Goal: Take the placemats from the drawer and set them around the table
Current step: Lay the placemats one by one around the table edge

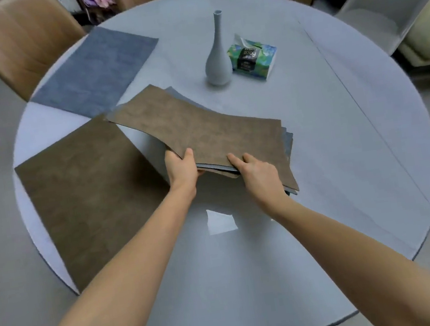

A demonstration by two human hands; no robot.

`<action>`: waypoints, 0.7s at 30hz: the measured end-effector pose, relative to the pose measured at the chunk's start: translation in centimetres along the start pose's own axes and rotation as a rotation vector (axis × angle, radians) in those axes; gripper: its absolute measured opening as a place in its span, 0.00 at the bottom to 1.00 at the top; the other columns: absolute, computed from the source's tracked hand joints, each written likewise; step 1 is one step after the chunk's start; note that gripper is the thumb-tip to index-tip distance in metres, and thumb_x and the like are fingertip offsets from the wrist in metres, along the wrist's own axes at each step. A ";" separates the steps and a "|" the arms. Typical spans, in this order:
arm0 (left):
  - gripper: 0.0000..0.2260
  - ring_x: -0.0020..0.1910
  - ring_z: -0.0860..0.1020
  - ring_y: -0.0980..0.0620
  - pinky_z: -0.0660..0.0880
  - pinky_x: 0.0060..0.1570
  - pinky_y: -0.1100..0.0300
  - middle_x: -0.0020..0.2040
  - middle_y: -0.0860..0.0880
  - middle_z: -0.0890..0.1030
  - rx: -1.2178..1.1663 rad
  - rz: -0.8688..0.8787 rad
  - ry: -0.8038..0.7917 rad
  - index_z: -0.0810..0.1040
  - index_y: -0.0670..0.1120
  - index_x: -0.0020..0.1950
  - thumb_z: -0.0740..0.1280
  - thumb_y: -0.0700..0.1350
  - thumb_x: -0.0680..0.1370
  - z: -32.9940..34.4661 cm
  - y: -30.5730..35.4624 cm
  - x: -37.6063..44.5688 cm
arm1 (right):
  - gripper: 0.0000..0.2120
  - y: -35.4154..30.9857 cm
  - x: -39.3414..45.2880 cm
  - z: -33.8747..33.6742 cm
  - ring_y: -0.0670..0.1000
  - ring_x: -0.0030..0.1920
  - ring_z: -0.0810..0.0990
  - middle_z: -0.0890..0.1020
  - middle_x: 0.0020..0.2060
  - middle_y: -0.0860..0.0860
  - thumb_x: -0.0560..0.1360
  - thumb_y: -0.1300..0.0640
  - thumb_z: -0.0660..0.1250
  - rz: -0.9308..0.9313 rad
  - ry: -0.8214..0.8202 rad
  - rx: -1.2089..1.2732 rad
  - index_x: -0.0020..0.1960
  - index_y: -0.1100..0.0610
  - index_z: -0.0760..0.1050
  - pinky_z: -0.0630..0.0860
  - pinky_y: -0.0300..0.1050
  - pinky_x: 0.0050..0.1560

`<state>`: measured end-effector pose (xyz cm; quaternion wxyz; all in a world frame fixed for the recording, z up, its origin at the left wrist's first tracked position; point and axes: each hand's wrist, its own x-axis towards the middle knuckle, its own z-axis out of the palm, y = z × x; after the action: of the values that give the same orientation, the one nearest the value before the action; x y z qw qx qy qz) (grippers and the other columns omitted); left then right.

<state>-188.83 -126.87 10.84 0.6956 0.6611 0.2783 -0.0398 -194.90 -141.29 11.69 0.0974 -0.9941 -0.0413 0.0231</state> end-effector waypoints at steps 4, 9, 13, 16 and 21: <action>0.13 0.61 0.76 0.47 0.76 0.61 0.44 0.61 0.47 0.76 -0.017 0.111 0.079 0.70 0.46 0.64 0.63 0.43 0.80 -5.2 2.6 2.5 | 0.30 -5.1 3.7 0.8 0.58 0.42 0.73 0.74 0.48 0.57 0.71 0.70 0.58 -0.084 0.134 0.032 0.72 0.53 0.66 0.60 0.45 0.32; 0.05 0.56 0.77 0.49 0.77 0.57 0.47 0.53 0.51 0.75 -0.199 0.065 0.149 0.68 0.50 0.53 0.63 0.42 0.81 -10.5 3.4 5.2 | 0.28 -10.0 7.6 2.5 0.58 0.53 0.75 0.75 0.58 0.58 0.72 0.68 0.56 -0.225 0.174 -0.006 0.71 0.55 0.67 0.63 0.45 0.33; 0.08 0.54 0.75 0.50 0.78 0.50 0.52 0.54 0.49 0.73 -0.270 -0.062 0.130 0.67 0.47 0.59 0.61 0.38 0.82 -12.2 1.4 6.5 | 0.27 -10.4 8.8 5.2 0.59 0.49 0.76 0.77 0.53 0.58 0.70 0.68 0.67 -0.335 0.076 -0.150 0.69 0.57 0.70 0.64 0.43 0.34; 0.09 0.55 0.75 0.49 0.77 0.49 0.51 0.57 0.48 0.73 -0.297 -0.136 0.130 0.68 0.44 0.62 0.60 0.38 0.82 -12.5 -1.0 7.3 | 0.31 -9.8 8.7 7.1 0.59 0.51 0.78 0.78 0.53 0.58 0.66 0.68 0.72 -0.371 0.025 -0.214 0.68 0.58 0.71 0.75 0.45 0.37; 0.14 0.55 0.76 0.44 0.78 0.54 0.49 0.54 0.43 0.73 -0.220 -0.343 0.202 0.66 0.39 0.67 0.58 0.41 0.83 -12.9 -3.7 7.1 | 0.33 -7.6 7.6 9.2 0.54 0.77 0.50 0.49 0.78 0.53 0.79 0.54 0.60 -0.273 -0.522 -0.053 0.78 0.50 0.46 0.59 0.49 0.73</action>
<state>-188.71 -112.93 4.80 0.7153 0.5248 0.4575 -0.0604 -188.39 -131.40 3.83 0.0595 -0.9421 -0.1987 0.2636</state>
